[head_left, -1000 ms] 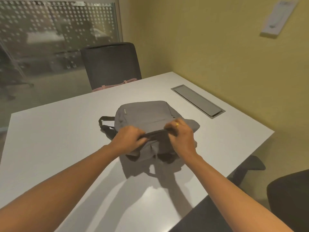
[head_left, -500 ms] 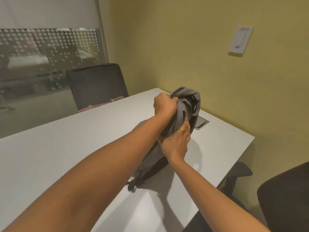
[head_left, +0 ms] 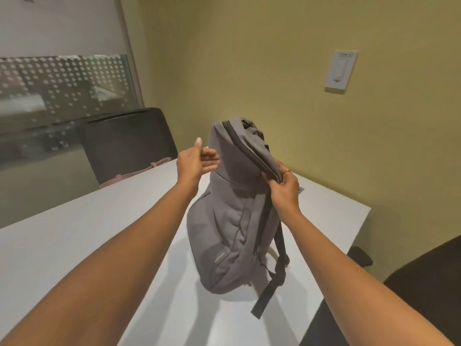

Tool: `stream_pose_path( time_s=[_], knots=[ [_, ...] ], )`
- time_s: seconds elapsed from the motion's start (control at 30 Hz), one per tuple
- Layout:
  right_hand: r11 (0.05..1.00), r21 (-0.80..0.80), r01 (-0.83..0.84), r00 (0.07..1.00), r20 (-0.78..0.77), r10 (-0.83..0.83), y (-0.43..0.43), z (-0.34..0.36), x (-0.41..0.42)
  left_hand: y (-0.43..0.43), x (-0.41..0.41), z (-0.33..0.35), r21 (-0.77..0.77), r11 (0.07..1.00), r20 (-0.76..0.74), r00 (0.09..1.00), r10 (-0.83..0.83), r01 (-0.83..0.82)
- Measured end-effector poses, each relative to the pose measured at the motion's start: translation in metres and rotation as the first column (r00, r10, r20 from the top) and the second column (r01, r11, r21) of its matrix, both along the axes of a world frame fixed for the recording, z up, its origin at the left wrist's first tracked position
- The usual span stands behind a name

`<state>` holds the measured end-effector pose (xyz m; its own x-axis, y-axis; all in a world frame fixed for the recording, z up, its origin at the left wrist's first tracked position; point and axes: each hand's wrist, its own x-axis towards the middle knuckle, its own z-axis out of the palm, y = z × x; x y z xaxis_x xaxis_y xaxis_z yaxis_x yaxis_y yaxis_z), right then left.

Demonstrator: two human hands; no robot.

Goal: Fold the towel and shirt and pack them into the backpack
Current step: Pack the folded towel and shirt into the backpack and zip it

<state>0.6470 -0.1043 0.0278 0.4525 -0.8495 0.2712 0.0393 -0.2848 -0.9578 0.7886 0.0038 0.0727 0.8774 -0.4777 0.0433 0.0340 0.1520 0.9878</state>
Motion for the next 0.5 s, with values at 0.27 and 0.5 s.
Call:
stream_pose_path(
  time_s=[0.27,0.5],
  knots=[
    [0.994,0.079,-0.079,0.971,0.23,0.059,-0.029,0.006,0.003,-0.016,0.067,-0.03,0.439,0.898,0.126,0.988,-0.086,0.023],
    [0.985,0.055,-0.164,0.935,0.327,0.137,-0.074,0.023,0.006,-0.058,0.09,-0.016,0.26,0.959,0.168,0.972,-0.164,0.116]
  ],
)
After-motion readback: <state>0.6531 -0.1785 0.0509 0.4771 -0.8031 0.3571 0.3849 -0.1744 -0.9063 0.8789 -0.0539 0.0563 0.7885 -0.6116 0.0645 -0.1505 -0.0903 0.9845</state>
